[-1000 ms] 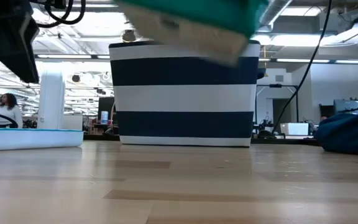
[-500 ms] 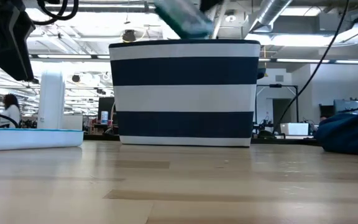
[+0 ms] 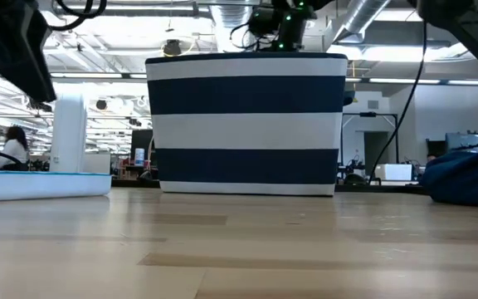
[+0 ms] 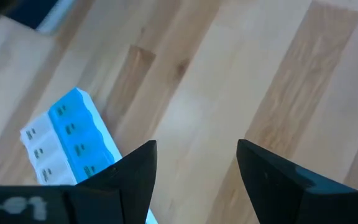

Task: Pick & place medical supplies in basket/bin
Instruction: Put the green first aid kit in the blue bin, then put the blue medicine organizer in the blue bin

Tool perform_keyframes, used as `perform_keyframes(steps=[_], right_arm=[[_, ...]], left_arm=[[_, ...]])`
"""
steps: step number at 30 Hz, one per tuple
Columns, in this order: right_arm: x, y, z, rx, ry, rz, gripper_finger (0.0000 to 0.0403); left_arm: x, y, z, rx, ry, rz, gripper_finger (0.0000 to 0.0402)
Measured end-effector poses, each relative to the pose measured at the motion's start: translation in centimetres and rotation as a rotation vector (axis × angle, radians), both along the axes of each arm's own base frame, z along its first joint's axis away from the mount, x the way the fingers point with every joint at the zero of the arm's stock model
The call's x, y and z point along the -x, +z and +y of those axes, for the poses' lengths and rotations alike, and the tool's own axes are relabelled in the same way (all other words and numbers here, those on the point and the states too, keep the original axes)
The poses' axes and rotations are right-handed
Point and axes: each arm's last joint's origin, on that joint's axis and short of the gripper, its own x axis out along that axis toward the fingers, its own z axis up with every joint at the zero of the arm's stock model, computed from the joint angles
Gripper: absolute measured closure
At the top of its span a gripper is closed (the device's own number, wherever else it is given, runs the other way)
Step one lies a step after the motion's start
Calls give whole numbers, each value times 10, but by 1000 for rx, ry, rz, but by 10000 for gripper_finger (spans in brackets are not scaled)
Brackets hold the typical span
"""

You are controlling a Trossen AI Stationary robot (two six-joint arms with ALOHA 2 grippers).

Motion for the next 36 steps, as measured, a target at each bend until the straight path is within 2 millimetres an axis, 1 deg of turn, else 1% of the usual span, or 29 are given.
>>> perform_keyframes(steps=[4,8,16,22,24,26,30,34,36], right_arm=[[-11,-13,0,-2,33,18,394],[-14,-15,2,1,53,27,372],[-17,-15,12,-42,70,17,292],[-20,-13,20,-32,100,36,228],[-19,-5,26,-27,126,42,213],[-18,7,33,-16,140,26,204],[-12,31,52,10,175,-13,199],[4,59,78,31,221,-60,206],[14,72,90,39,239,-76,211]], left_arm=[[-2,1,2,-38,7,-39,189],[-2,1,2,-32,21,-50,189],[-2,1,2,-22,40,-58,189],[-2,1,2,-9,65,-70,189],[-2,1,1,8,81,-72,189],[-2,0,1,42,96,-58,189],[-1,0,0,71,123,-53,189],[-1,0,0,85,146,-60,189],[-2,0,3,71,163,-58,189]])
